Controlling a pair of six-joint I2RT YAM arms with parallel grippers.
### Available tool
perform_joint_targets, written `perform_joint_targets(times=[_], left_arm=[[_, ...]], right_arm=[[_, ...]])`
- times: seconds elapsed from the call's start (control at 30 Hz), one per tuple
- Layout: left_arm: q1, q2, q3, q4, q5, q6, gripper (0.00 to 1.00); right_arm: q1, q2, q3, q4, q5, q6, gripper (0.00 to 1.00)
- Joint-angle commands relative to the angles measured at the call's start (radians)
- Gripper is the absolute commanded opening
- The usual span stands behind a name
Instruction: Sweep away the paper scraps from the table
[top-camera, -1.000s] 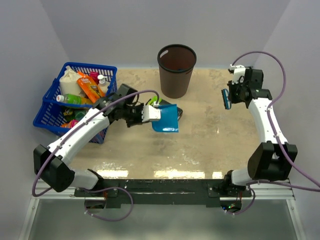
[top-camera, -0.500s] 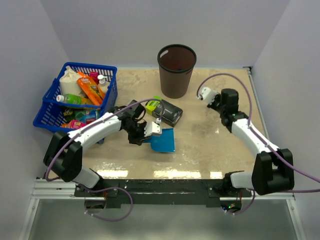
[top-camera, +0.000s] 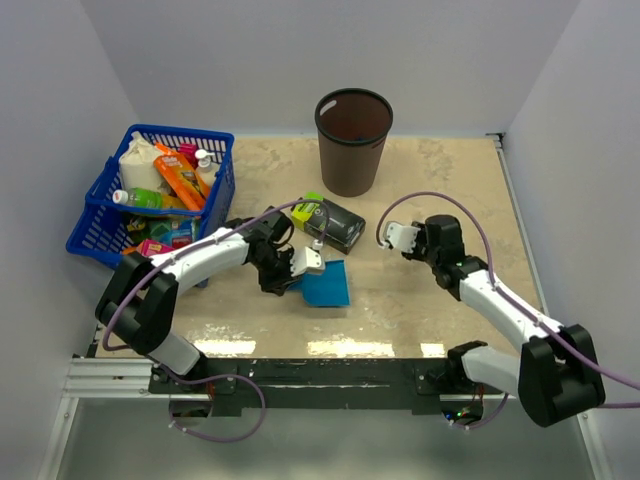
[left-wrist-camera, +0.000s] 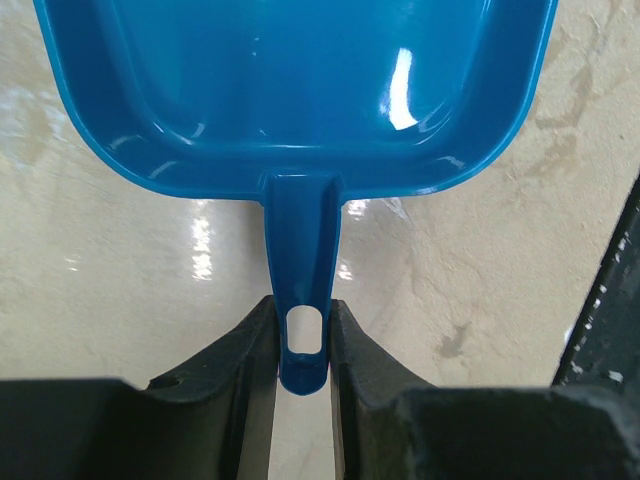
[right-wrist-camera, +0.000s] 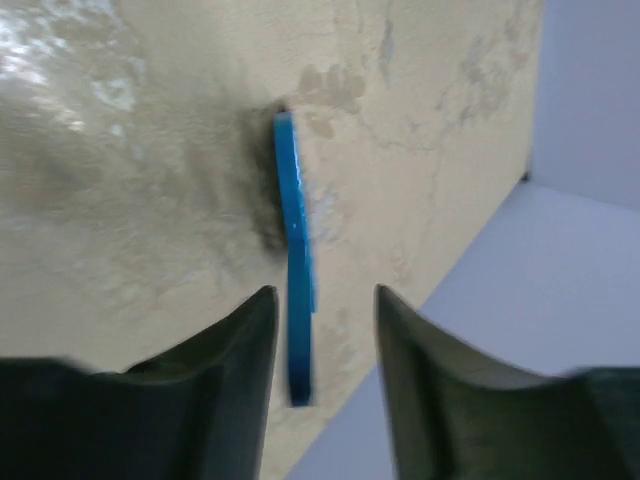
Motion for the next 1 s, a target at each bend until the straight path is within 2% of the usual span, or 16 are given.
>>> perform_joint_targets(times=[0.0,0.03,0.07,0.1,0.17,0.2,0.27,0.3,0.37,0.47,0.53,0.63,0.77,0.9,0.97], left_arm=[[-0.005,-0.032,0.014,-0.044,0.023,0.041,0.27],[-0.002,-0.036,0.026,-0.059,0.019,0.052,0.34],[-0.001,-0.047,0.035,-0.094,0.02,0.066,0.36],[-0.001,-0.055,0.049,-0.111,0.019,0.079,0.41],[0.0,-0.078,0.06,-0.142,0.014,0.093,0.56],[0.0,-0.084,0.072,-0.151,0.014,0.095,0.59],[-0.001,-0.102,0.087,-0.17,0.007,0.093,0.63],[-0.001,-0.107,0.112,-0.171,-0.004,0.086,0.63],[0.003,-0.124,0.155,-0.15,-0.013,0.047,0.79],[0.026,-0.156,0.222,-0.078,-0.02,-0.02,0.81],[0.051,-0.165,0.265,-0.02,-0.036,-0.086,0.82],[0.086,-0.168,0.357,0.052,-0.082,-0.164,0.82],[0.17,-0.167,0.486,0.137,-0.127,-0.25,0.86],[0.245,-0.17,0.54,0.22,-0.206,-0.353,0.88],[0.273,-0.181,0.542,0.286,-0.265,-0.445,0.95]], right_arm=[[0.016,-0.089,0.084,-0.304,-0.071,0.116,0.62],[0.016,-0.097,0.125,-0.375,-0.099,0.144,0.74],[0.016,-0.101,0.212,-0.444,-0.167,0.167,0.98],[0.016,-0.104,0.254,-0.554,-0.186,0.224,0.98],[0.016,-0.111,0.373,-0.644,-0.279,0.282,0.99],[0.014,-0.108,0.411,-0.712,-0.31,0.326,0.98],[0.014,-0.094,0.501,-0.738,-0.335,0.399,0.98],[0.014,-0.082,0.529,-0.732,-0.328,0.504,0.99],[0.016,-0.025,0.611,-0.718,-0.305,0.609,0.99],[0.016,0.082,0.714,-0.684,-0.136,0.93,0.98],[0.014,0.127,0.767,-0.673,-0.018,1.026,0.98],[0.013,0.146,0.871,-0.615,0.024,1.068,0.99],[0.013,0.216,1.032,-0.629,0.111,1.141,0.99],[0.013,0.239,1.09,-0.568,0.182,1.148,0.98],[0.013,0.247,1.145,-0.529,0.238,1.143,0.99]])
